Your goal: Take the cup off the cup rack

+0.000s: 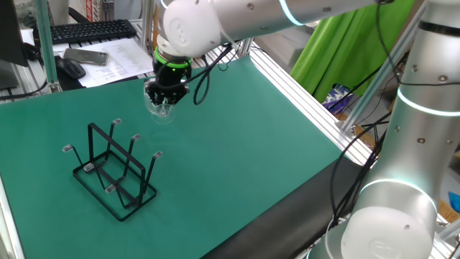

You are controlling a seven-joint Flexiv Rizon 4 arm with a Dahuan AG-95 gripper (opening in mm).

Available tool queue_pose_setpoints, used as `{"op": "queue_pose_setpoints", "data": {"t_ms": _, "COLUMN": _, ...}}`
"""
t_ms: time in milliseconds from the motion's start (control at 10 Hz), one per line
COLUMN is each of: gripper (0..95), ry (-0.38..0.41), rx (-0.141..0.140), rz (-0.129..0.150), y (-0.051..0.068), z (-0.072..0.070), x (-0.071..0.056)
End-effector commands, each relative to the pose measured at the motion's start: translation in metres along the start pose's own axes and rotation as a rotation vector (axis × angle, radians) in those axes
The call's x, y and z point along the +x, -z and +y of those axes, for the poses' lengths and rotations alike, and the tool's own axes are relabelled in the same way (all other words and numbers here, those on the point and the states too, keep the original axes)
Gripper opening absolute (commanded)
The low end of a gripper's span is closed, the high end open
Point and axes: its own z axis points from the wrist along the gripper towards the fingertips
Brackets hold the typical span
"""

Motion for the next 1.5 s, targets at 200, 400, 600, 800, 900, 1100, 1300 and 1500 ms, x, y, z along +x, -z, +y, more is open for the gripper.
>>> {"op": "queue_pose_setpoints", "data": {"t_ms": 200, "gripper": 0.0, "ry": -0.008, "rx": 0.001, "rz": -0.010, "y": -0.001, "z": -0.002, "x": 0.007}}
{"op": "queue_pose_setpoints", "data": {"t_ms": 400, "gripper": 0.0, "ry": -0.011, "rx": -0.006, "rz": -0.025, "y": -0.005, "z": -0.001, "x": 0.009}}
{"op": "queue_pose_setpoints", "data": {"t_ms": 600, "gripper": 0.0, "ry": -0.012, "rx": -0.012, "rz": -0.030, "y": -0.008, "z": -0.001, "x": 0.009}}
{"op": "queue_pose_setpoints", "data": {"t_ms": 800, "gripper": 0.0, "ry": -0.016, "rx": -0.020, "rz": -0.057, "y": -0.012, "z": 0.000, "x": 0.009}}
{"op": "queue_pose_setpoints", "data": {"t_ms": 900, "gripper": 0.0, "ry": -0.020, "rx": -0.023, "rz": -0.067, "y": -0.013, "z": 0.000, "x": 0.009}}
{"op": "queue_pose_setpoints", "data": {"t_ms": 1100, "gripper": 0.0, "ry": -0.029, "rx": -0.029, "rz": -0.072, "y": -0.017, "z": 0.000, "x": 0.009}}
{"op": "queue_pose_setpoints", "data": {"t_ms": 1300, "gripper": 0.0, "ry": -0.034, "rx": -0.036, "rz": -0.095, "y": -0.023, "z": 0.001, "x": 0.009}}
{"op": "queue_pose_setpoints", "data": {"t_ms": 1500, "gripper": 0.0, "ry": -0.039, "rx": -0.039, "rz": -0.114, "y": -0.027, "z": 0.001, "x": 0.009}}
